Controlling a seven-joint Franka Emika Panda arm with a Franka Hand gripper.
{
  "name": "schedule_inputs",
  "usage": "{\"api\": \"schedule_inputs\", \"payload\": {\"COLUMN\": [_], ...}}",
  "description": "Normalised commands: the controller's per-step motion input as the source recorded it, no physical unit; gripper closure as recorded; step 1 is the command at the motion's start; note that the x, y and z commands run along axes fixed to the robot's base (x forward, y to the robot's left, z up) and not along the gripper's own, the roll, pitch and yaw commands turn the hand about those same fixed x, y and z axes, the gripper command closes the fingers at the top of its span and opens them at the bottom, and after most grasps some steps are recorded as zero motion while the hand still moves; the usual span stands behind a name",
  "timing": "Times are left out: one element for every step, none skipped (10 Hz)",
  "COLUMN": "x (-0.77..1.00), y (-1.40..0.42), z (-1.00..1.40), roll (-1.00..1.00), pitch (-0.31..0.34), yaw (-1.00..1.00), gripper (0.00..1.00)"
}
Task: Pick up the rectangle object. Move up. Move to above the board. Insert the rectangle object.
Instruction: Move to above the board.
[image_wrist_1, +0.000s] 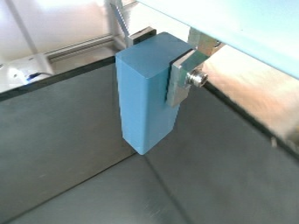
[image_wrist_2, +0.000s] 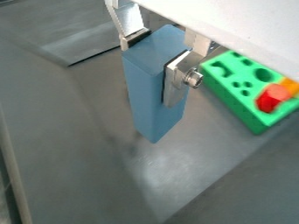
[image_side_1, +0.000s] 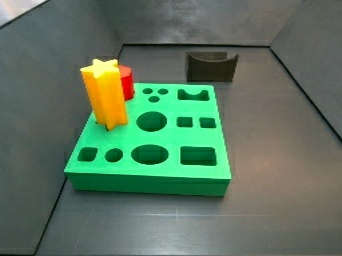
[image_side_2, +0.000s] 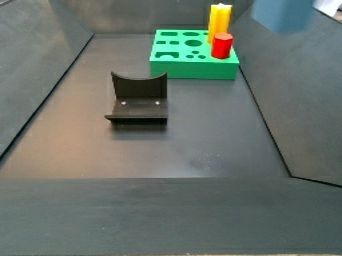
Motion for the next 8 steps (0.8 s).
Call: {"api": "schedule_inputs", "payload": {"x": [0.16,0.16,0.16,0.16,0.16,0.16,0.16,0.16], "y": [-1.0,-1.0,-1.0,-1.0,-1.0,-1.0,-1.0,-1.0], "z": [0.03,0.03,0.02,0.03,0.03,0.03,0.03,0.03], "roll": [-0.04,-0.04,-0.04,-0.06,-0.06,-0.04,-0.02,-0.02], "pitch": [0.006,0.018,0.027,0.029,0.025,0.022,0.019,0.022], "yaw": [-0.93,-0.66,-0.5,-0.2,-0.1,-0.02,-0.01,0.0], "gripper": [1.0,1.0,1.0,1.0,1.0,1.0,1.0,1.0]}}
